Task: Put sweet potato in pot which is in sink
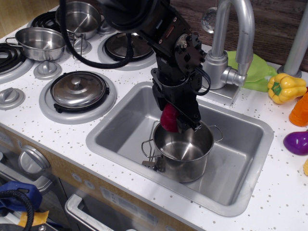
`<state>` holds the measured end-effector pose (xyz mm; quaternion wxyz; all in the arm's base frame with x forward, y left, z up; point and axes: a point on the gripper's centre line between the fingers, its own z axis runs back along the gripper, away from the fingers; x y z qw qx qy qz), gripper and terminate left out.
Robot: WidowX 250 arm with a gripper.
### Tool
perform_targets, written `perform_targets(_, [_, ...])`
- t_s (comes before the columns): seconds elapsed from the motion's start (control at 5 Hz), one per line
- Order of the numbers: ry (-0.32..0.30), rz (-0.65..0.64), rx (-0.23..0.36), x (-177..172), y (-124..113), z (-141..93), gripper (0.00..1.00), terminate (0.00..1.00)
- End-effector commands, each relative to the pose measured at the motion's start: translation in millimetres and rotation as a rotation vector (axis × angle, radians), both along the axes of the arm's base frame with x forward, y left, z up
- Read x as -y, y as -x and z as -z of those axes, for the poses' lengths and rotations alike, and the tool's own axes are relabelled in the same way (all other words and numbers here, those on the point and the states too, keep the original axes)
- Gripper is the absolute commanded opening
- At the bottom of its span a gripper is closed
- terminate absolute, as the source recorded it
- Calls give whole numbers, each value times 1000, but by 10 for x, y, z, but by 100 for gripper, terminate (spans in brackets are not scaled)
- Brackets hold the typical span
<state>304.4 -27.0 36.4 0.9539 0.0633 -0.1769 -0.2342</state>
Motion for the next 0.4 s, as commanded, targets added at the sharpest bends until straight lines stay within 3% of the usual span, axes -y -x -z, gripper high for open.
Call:
perform_targets(0.0, [-1, -6, 30, -53, -34, -76, 100, 0])
perform_targets(0.2, [-1, -6, 30, -53, -34, -76, 100, 100])
